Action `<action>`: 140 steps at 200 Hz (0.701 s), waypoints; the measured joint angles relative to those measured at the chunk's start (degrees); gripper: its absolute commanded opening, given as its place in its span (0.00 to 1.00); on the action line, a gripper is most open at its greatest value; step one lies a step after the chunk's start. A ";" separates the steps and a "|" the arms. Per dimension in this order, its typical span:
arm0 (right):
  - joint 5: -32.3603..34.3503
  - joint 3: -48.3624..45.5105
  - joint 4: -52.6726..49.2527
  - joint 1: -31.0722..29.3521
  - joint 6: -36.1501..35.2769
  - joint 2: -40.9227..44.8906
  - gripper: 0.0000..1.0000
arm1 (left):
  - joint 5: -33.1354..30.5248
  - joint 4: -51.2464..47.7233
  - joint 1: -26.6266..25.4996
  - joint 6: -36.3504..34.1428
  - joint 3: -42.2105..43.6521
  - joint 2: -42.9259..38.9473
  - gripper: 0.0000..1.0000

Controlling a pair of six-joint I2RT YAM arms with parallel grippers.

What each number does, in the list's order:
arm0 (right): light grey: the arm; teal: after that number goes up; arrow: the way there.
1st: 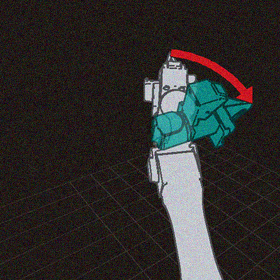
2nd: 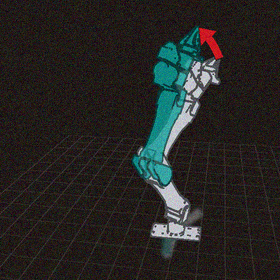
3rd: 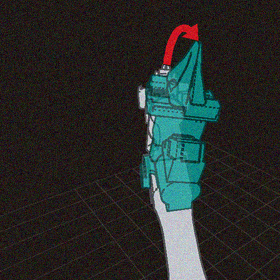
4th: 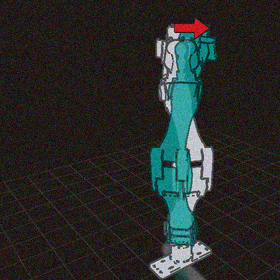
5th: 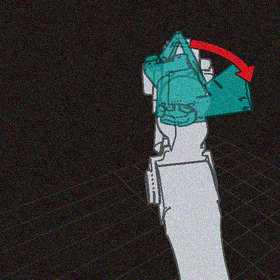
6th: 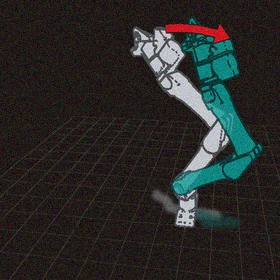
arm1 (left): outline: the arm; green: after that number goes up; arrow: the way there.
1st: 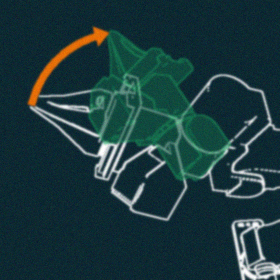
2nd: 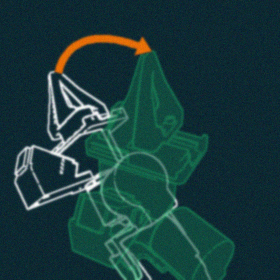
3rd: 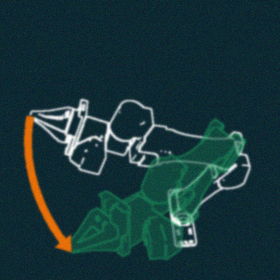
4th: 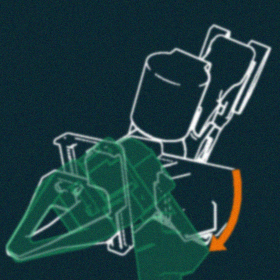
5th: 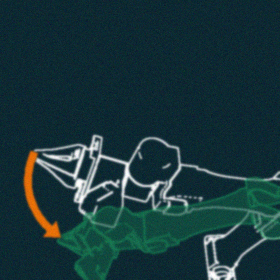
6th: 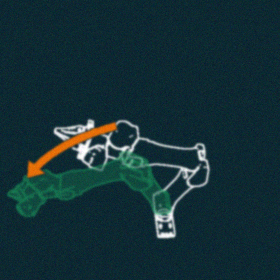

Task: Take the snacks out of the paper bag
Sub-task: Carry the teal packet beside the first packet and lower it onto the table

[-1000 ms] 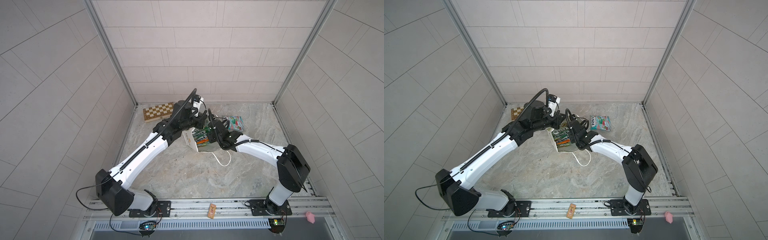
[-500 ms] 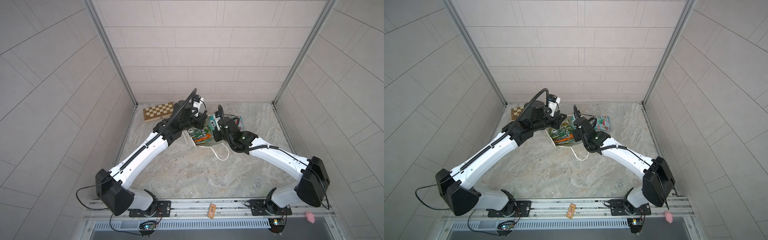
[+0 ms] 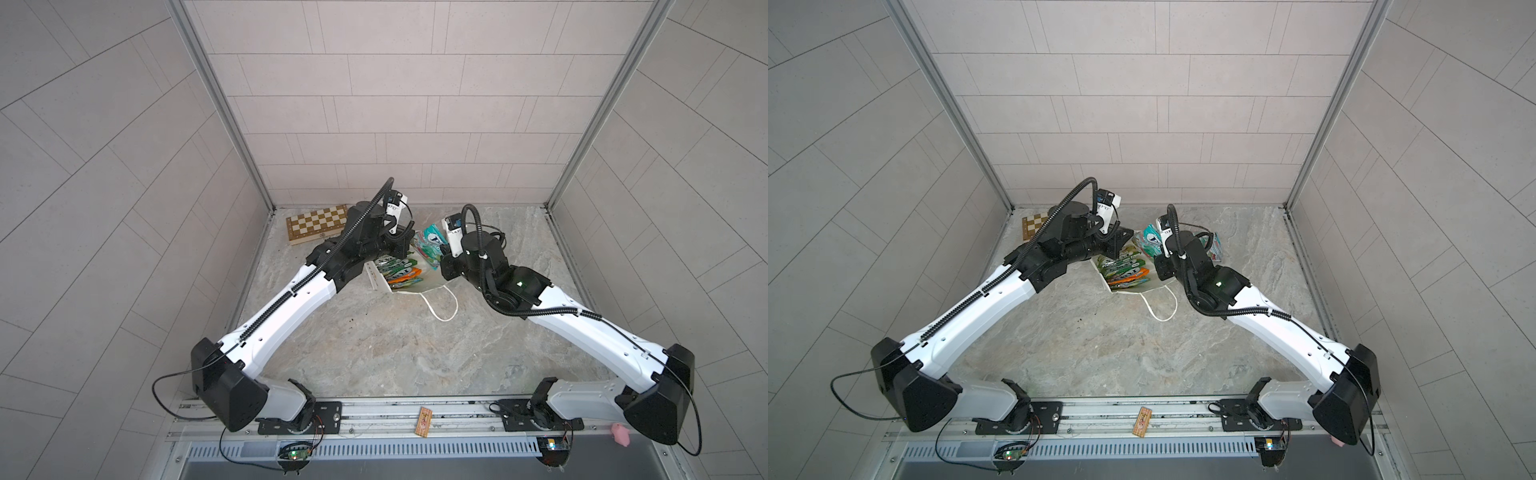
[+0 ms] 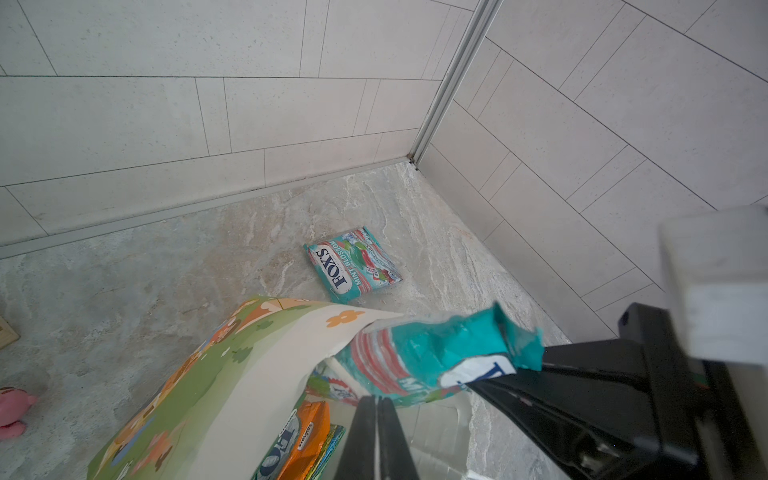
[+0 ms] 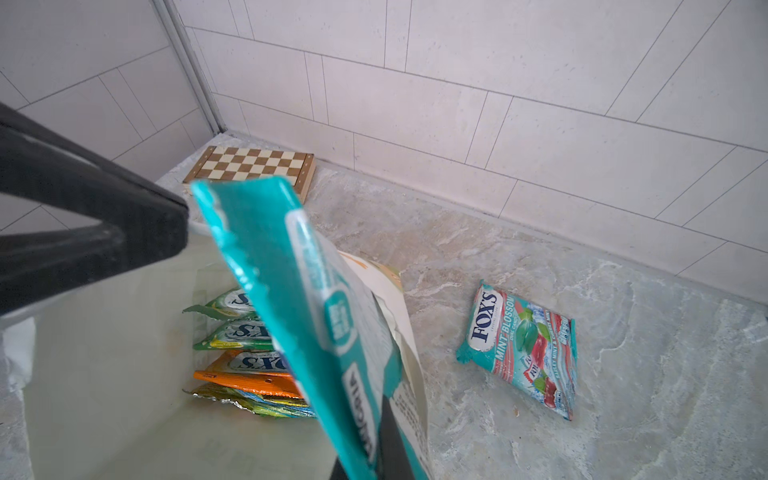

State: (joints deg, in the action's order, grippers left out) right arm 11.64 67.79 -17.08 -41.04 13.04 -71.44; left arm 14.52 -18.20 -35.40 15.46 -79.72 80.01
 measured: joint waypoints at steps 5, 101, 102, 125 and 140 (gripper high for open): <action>0.17 0.00 -0.02 0.00 -0.17 0.59 0.00 | 0.00 0.00 0.00 0.00 0.00 0.00 0.00; 3.89 0.00 -0.96 4.74 -2.32 11.50 0.00 | 0.22 0.00 -0.09 0.00 0.04 0.00 0.00; 3.93 0.00 -0.98 4.87 -2.34 11.58 0.00 | 0.20 0.00 -0.09 0.00 0.04 0.00 0.00; 4.33 0.00 -1.79 8.24 -2.36 12.61 0.00 | 0.28 0.00 -0.15 0.00 0.04 0.00 0.00; 4.04 0.00 -2.86 11.34 -2.29 12.90 0.00 | 0.31 0.00 -0.15 0.00 0.04 0.00 0.00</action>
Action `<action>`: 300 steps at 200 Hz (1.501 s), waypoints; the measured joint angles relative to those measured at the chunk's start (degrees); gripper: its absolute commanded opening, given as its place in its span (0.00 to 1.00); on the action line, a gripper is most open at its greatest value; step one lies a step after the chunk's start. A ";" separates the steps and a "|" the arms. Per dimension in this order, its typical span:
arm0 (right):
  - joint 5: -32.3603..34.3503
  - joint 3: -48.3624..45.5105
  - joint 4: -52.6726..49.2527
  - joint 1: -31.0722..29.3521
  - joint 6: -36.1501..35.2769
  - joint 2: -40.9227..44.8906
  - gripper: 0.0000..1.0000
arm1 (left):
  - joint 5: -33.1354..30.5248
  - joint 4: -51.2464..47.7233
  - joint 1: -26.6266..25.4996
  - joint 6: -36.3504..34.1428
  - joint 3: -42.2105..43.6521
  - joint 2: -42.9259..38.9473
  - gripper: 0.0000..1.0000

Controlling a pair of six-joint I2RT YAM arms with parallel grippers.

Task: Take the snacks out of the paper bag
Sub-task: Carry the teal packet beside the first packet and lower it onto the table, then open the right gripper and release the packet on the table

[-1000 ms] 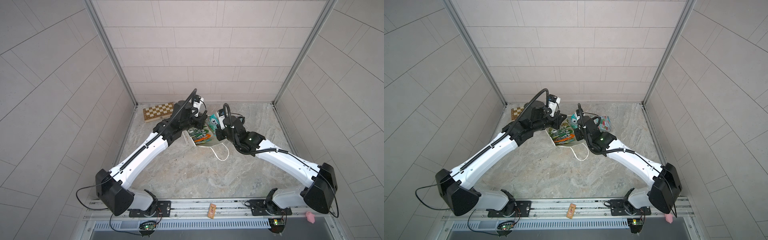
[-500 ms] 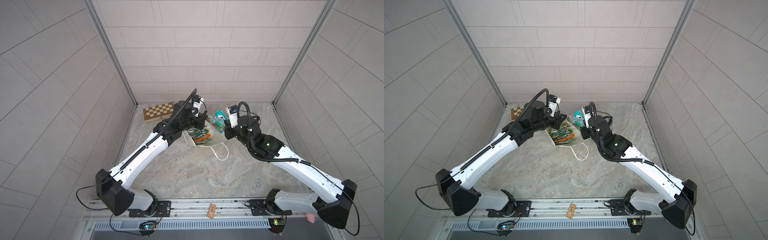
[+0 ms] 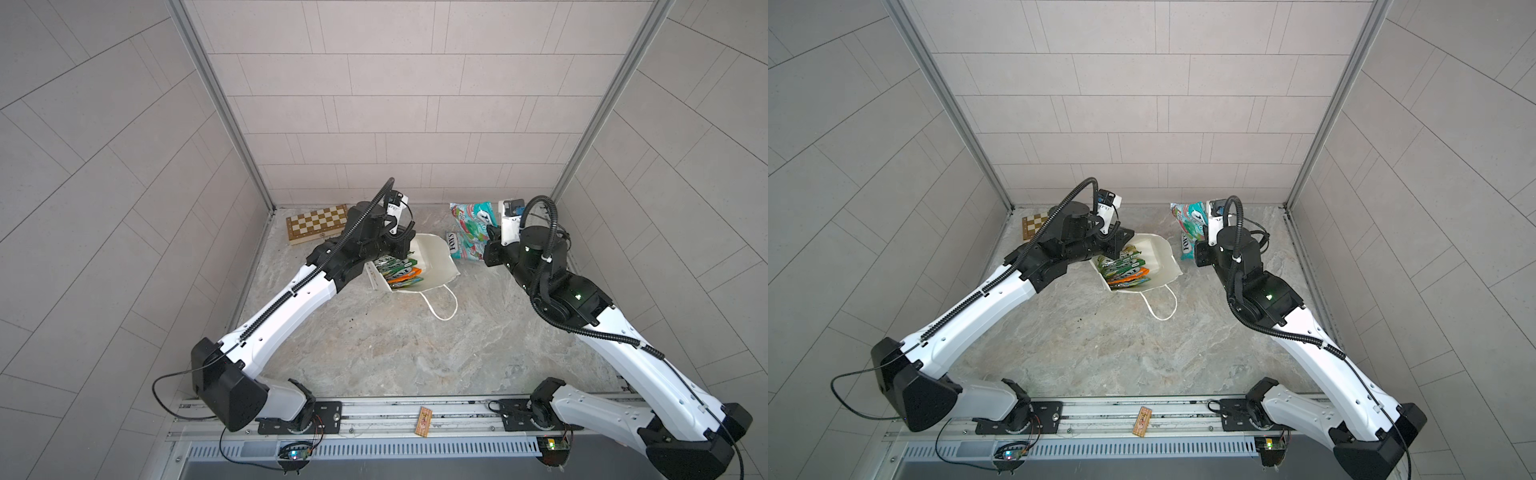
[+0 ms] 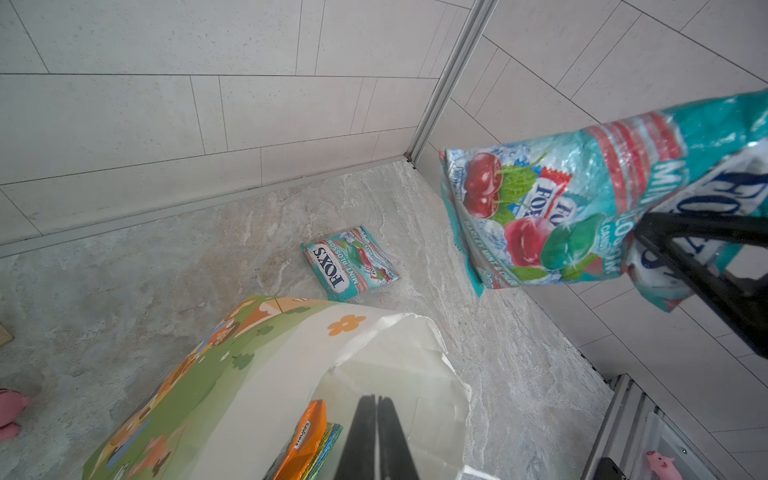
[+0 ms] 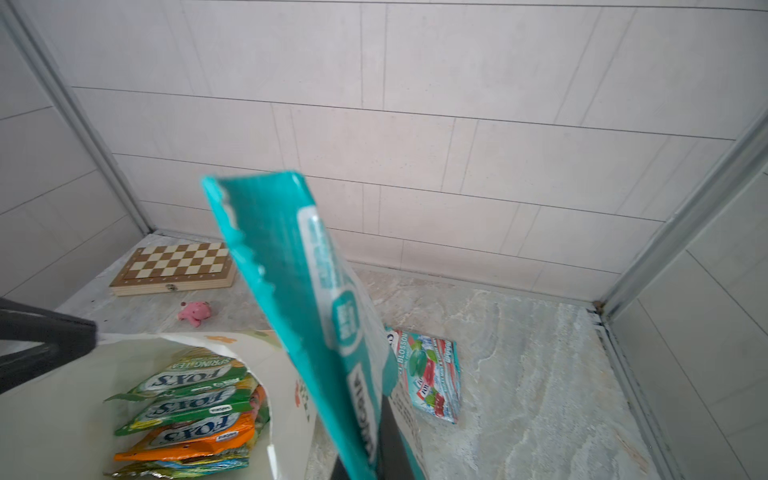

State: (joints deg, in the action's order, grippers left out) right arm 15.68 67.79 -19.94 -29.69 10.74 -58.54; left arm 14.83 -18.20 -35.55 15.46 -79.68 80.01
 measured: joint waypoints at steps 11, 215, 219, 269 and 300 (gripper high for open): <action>-0.31 -0.02 -0.61 2.71 0.07 0.02 0.00 | 0.04 0.00 0.00 0.00 0.00 0.00 0.00; -25.05 3.78 0.74 33.94 -1.81 -34.05 0.00 | 0.37 0.00 0.00 0.00 0.02 0.00 0.00; -25.53 4.48 0.90 34.21 -1.81 -34.95 0.00 | 0.39 0.00 0.00 0.00 0.02 0.00 0.00; -29.33 10.47 1.01 36.74 -1.88 -44.78 0.00 | 0.55 0.00 0.00 0.00 0.02 0.00 0.00; -30.60 14.43 -0.50 37.83 -2.10 -49.03 0.00 | 0.55 0.00 0.00 0.02 0.02 0.00 0.00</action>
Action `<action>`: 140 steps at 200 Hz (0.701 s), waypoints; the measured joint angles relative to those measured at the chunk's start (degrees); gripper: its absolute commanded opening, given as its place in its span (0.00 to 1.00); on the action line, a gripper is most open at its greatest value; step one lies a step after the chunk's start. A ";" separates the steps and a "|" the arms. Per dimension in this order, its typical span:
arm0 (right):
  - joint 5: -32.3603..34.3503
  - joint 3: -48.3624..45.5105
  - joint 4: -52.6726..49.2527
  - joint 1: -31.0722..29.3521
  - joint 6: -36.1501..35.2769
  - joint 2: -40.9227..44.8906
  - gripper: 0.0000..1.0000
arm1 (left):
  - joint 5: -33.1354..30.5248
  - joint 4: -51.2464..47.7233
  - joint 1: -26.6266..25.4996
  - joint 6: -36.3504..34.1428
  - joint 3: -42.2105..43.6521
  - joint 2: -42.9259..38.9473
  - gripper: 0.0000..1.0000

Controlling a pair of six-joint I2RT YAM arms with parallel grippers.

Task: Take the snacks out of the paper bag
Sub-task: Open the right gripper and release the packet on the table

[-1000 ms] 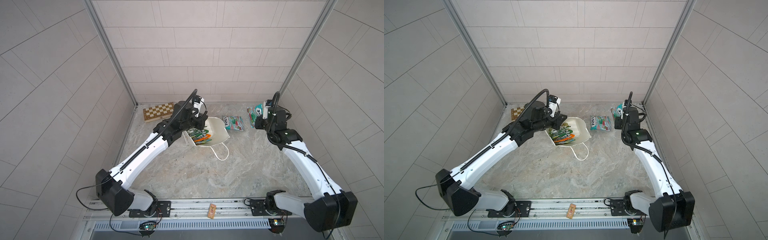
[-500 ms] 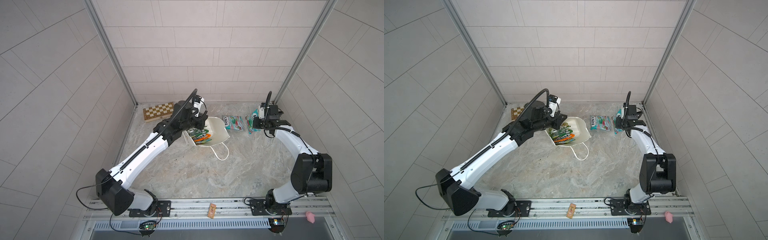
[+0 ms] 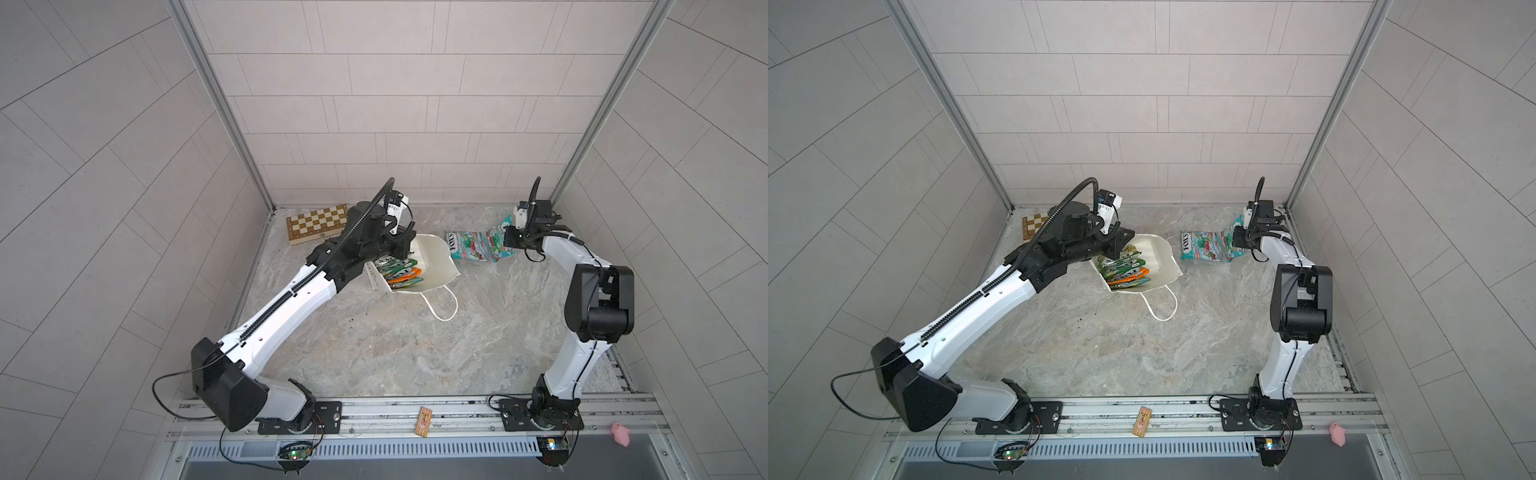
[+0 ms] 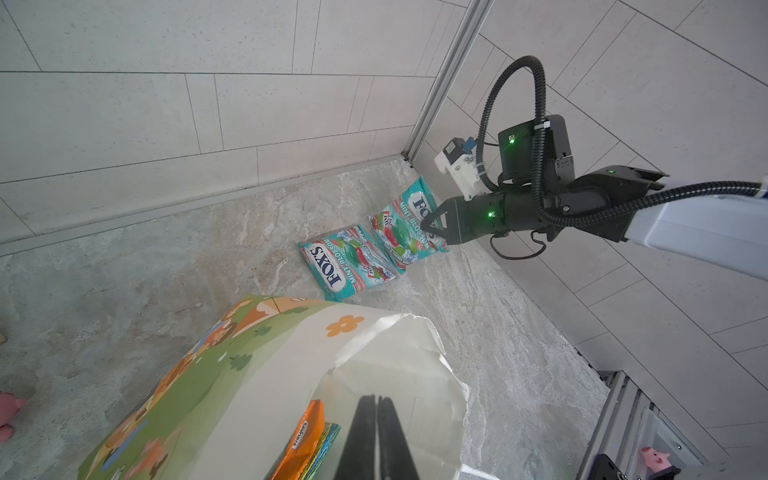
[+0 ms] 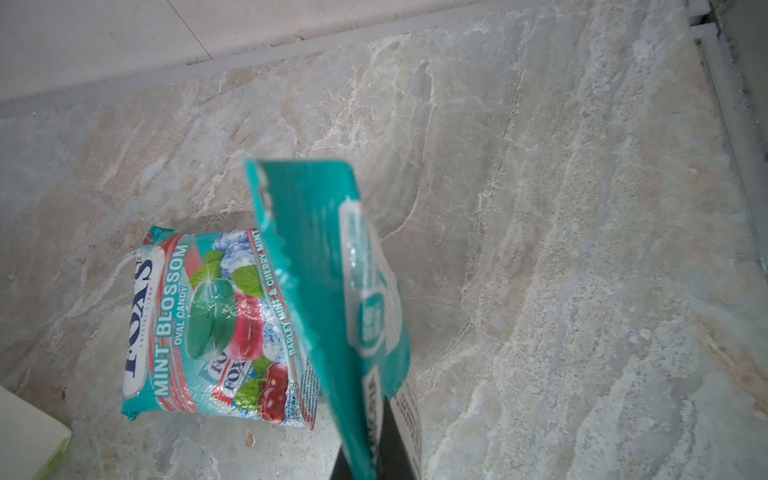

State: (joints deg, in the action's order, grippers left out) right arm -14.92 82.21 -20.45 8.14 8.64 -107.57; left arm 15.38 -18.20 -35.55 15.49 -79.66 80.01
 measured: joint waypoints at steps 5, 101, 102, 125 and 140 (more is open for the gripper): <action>0.02 0.48 -0.42 0.09 -0.11 -0.28 0.00 | 0.02 0.00 0.00 0.00 -0.02 0.00 0.00; 8.02 8.00 -4.70 0.24 -0.42 -6.40 0.43 | 0.24 0.00 0.00 0.04 0.00 0.00 0.00; 8.09 8.02 -4.66 0.24 -0.46 -6.45 0.43 | 0.24 0.00 0.00 0.04 0.00 0.00 0.00; 10.40 8.63 -6.49 0.24 0.04 -6.78 0.52 | 0.24 0.00 0.00 0.04 0.00 0.00 0.00; 11.72 8.92 -7.17 0.24 0.79 -6.75 0.55 | 0.24 0.00 0.00 0.02 0.00 0.00 0.00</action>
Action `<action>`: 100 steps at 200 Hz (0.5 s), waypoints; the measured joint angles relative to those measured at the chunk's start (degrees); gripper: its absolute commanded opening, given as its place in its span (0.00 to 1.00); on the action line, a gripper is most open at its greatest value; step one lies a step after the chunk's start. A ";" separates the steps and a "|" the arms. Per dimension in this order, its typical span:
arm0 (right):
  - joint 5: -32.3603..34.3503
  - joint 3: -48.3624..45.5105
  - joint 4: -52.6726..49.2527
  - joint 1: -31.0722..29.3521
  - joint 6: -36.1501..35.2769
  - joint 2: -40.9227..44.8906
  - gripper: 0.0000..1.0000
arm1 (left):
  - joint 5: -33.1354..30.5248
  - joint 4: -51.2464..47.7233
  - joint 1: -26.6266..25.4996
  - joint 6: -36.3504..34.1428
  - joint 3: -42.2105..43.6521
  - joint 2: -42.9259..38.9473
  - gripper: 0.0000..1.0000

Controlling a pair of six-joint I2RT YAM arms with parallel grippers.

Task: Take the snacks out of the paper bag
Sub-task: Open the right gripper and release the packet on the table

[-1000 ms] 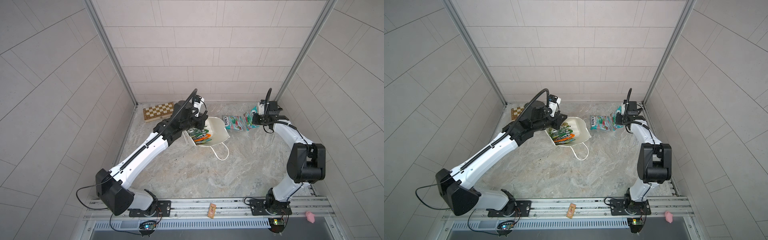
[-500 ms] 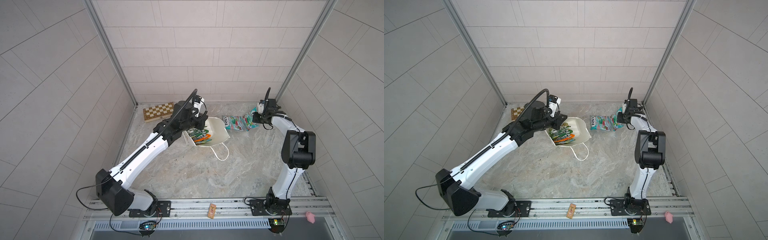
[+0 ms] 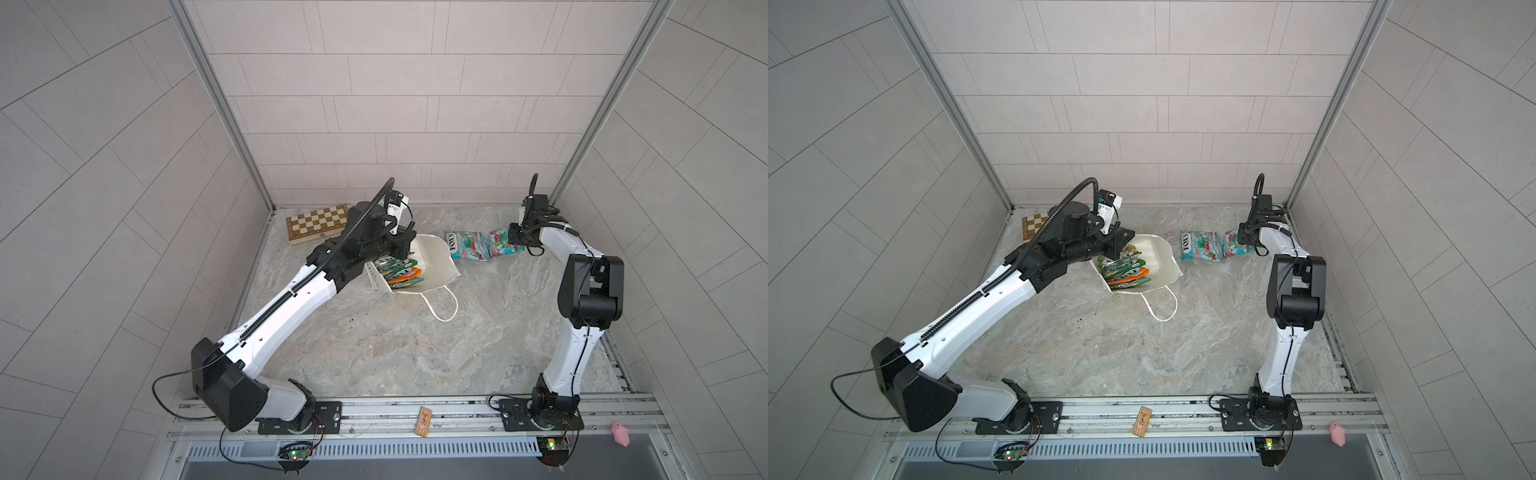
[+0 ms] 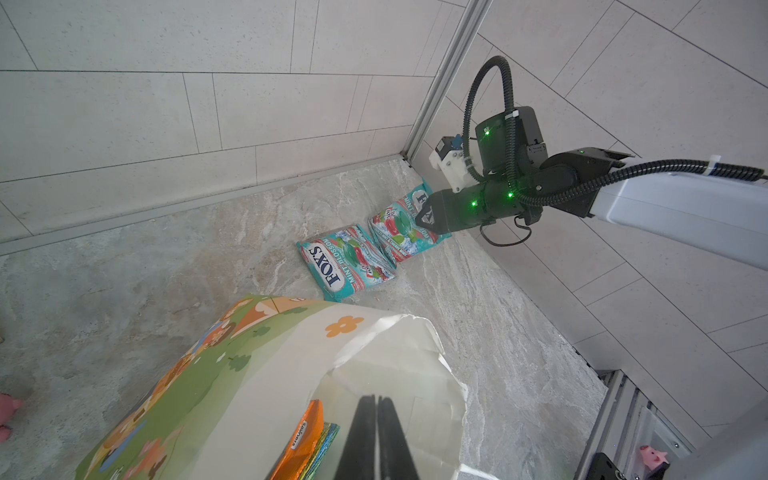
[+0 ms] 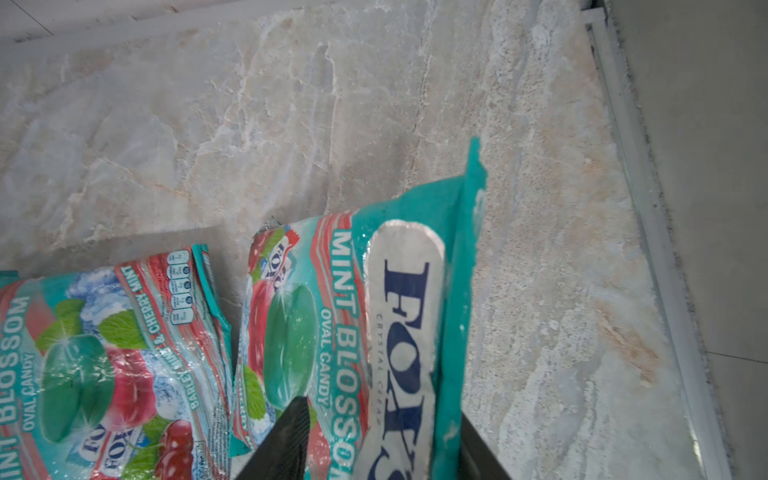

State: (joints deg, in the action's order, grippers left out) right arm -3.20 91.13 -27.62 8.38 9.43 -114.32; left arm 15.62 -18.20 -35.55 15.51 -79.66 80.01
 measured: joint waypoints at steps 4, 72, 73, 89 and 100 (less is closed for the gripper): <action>0.31 0.02 0.00 0.00 0.20 0.00 0.55 | 0.00 0.00 0.00 0.00 0.00 0.00 0.00; -2.56 -10.29 2.01 -0.02 3.30 11.72 0.57 | 0.24 0.00 -0.13 0.07 0.00 0.00 0.00; -2.86 -10.64 2.10 -0.02 3.37 12.20 0.57 | 0.24 0.00 -0.15 0.07 0.00 0.00 0.00; -6.73 -15.04 4.02 -0.26 4.24 17.35 0.57 | 0.37 0.00 -0.46 0.07 0.00 0.00 0.00; -8.79 -18.12 5.16 -0.61 4.83 20.57 0.57 | 0.50 0.00 -0.66 0.07 0.00 0.00 0.00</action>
State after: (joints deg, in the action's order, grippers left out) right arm -11.99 73.01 -22.46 7.77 14.26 -93.76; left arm 16.12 -18.20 -36.21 15.57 -79.66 80.01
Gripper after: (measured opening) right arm 0.571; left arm 0.058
